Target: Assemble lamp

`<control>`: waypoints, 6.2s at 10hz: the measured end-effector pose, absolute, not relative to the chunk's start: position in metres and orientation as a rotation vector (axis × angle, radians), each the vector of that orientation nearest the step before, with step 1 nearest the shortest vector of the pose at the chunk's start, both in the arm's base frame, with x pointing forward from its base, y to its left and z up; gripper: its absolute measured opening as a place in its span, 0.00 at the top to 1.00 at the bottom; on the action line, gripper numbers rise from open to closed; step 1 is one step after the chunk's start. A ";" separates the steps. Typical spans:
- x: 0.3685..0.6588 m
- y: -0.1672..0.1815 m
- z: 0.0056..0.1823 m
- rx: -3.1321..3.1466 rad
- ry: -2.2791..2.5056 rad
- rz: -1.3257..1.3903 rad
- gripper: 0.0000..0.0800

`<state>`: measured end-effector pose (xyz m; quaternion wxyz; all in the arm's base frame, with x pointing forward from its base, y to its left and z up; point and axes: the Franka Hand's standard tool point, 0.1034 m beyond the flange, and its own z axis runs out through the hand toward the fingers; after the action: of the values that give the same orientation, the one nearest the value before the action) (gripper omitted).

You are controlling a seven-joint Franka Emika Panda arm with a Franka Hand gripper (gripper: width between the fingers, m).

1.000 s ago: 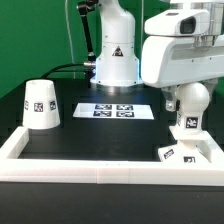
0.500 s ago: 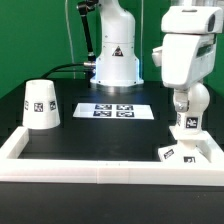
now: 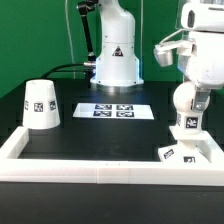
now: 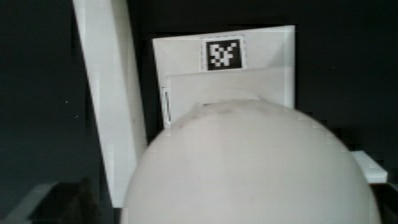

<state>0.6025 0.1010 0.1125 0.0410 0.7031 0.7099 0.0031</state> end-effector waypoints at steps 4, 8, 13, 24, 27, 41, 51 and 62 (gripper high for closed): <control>0.603 0.101 0.109 2.025 2.241 0.024 0.13; 0.603 0.099 0.109 2.032 2.235 0.024 0.28; 0.602 0.095 0.109 2.502 1.712 0.064 0.28; 0.600 0.099 0.109 3.050 0.351 0.111 0.28; 0.599 0.099 0.109 3.093 -0.085 0.120 0.28; 0.595 0.097 0.105 2.987 -0.986 0.078 0.13; 0.539 0.077 0.128 3.150 -0.381 0.171 0.13; 0.463 -0.078 0.121 3.166 -0.172 0.093 0.13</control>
Offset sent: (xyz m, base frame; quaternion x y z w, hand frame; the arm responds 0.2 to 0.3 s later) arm -0.0021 0.0047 -0.0005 -0.0247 -0.0124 -0.0318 0.9991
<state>0.4633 -0.0777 0.1215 -0.0155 0.9980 -0.0543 0.0294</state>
